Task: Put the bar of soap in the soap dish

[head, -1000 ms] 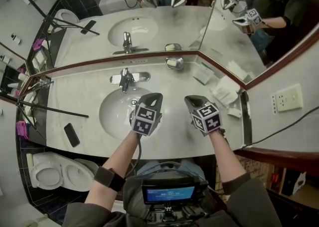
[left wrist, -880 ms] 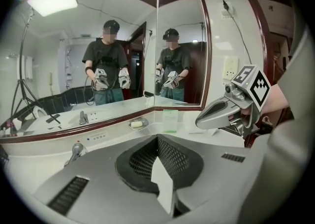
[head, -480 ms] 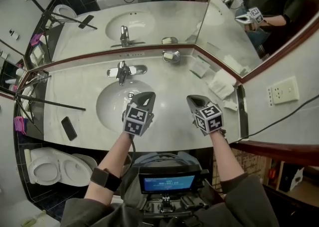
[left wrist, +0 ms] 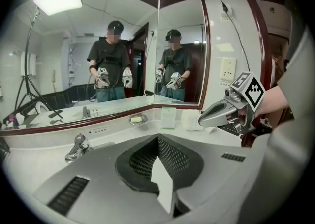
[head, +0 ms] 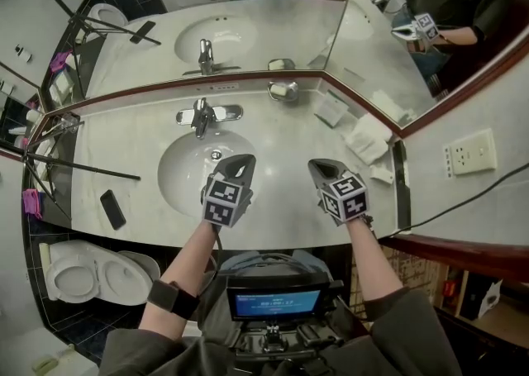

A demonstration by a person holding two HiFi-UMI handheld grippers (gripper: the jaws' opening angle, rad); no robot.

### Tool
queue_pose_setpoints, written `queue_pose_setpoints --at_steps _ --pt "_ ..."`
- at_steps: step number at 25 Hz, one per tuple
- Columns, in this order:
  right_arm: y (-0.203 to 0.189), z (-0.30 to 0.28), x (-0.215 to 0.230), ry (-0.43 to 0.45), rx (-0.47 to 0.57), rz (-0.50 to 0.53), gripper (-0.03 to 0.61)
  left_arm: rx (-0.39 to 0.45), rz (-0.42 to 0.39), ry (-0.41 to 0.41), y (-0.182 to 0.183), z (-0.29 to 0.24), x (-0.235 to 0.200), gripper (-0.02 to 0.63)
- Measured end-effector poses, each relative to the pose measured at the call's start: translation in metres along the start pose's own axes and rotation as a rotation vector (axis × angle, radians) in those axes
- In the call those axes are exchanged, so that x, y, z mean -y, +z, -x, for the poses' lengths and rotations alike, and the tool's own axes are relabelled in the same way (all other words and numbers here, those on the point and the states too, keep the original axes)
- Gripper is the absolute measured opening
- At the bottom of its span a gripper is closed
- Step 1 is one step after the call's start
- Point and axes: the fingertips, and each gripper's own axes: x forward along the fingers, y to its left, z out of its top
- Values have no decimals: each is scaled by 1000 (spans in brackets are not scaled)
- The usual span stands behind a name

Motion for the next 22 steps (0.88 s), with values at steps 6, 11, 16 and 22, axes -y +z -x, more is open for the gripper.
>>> queue_pose_setpoints --at_steps 6,11,16,22 --pt "6 -9 5 -15 6 46 20 0 16 12 -3 -3 -2 2" --pt "14 -30 20 -29 -20 142 29 -7 10 22 -3 -15 -6 2" --pt "42 -64 38 -26 -60 263 129 2 12 24 -1 -29 -12 2" --pt "74 -116 63 4 -116 375 170 16 13 39 1 -50 -24 2"
